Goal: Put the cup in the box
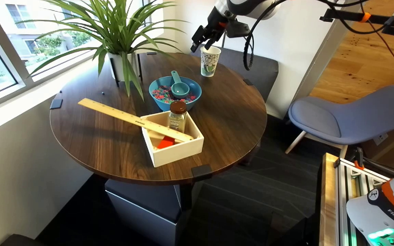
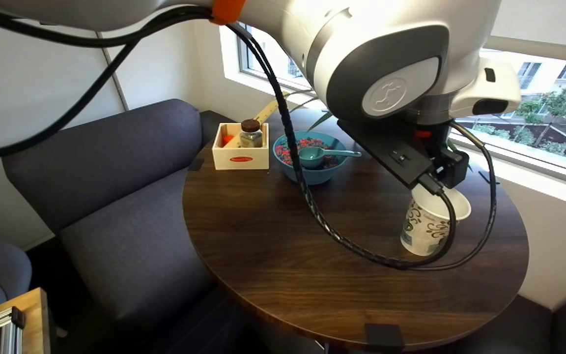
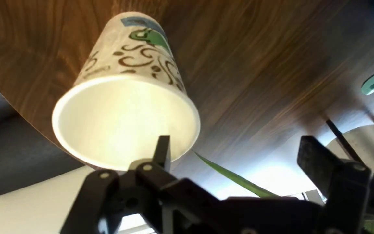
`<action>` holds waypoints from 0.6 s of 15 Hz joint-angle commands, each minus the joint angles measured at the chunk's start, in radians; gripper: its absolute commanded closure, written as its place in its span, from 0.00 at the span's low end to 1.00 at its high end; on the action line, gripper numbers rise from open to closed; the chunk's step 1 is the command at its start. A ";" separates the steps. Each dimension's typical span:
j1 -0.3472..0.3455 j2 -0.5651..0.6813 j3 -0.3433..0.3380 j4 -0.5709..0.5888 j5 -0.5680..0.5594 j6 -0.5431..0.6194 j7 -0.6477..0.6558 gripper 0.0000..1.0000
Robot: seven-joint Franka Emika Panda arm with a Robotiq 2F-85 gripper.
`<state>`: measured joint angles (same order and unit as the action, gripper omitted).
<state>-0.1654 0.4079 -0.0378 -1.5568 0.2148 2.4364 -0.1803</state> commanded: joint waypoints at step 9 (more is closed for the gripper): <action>0.003 0.016 -0.013 -0.037 -0.106 0.041 -0.041 0.73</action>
<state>-0.1656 0.4254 -0.0406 -1.5788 0.1562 2.4519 -0.2204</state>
